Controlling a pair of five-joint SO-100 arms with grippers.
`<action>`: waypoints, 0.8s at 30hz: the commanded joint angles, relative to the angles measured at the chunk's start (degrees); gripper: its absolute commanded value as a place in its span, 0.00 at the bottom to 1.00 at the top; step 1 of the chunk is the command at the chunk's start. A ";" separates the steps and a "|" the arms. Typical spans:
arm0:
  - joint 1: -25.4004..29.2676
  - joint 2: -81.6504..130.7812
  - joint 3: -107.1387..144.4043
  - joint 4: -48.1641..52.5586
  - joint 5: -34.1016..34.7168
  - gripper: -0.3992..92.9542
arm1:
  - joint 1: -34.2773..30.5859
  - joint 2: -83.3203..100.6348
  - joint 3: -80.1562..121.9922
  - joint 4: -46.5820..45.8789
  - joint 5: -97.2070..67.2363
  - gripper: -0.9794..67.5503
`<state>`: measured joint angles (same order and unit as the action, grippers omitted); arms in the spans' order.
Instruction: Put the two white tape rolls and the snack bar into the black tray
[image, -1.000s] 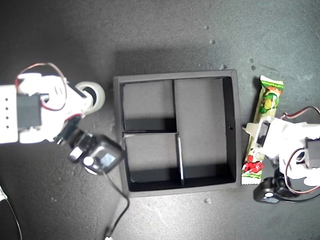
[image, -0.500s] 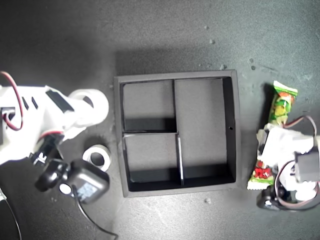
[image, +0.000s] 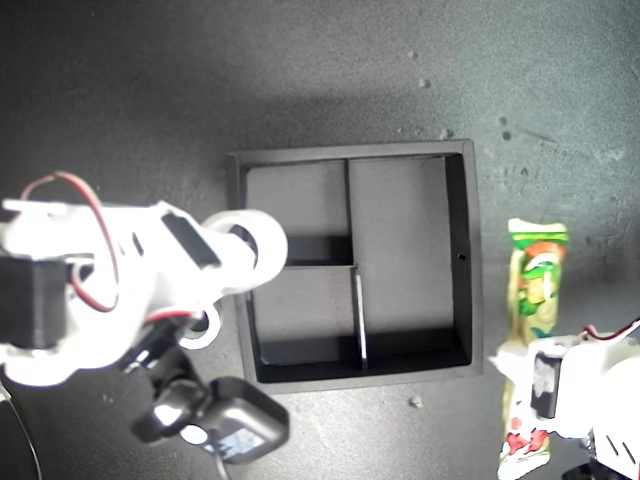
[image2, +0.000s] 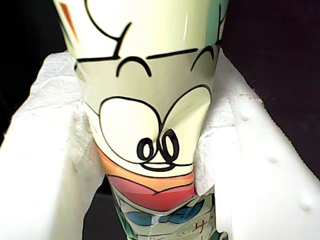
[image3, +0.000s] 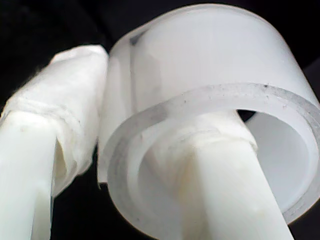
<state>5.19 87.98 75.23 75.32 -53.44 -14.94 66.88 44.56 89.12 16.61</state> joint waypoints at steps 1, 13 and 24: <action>0.88 -5.27 -8.17 0.53 0.35 0.01 | 1.41 0.44 -1.67 -10.20 -3.78 0.01; -0.79 -24.70 -34.01 17.49 -0.35 0.01 | 0.88 -8.26 -5.19 -17.31 -3.34 0.01; -3.08 -41.13 -59.06 29.44 0.70 0.01 | 0.70 -8.26 -4.31 -14.85 -2.55 0.01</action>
<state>2.46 51.86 30.67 99.93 -53.26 -14.06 57.92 41.57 73.83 13.54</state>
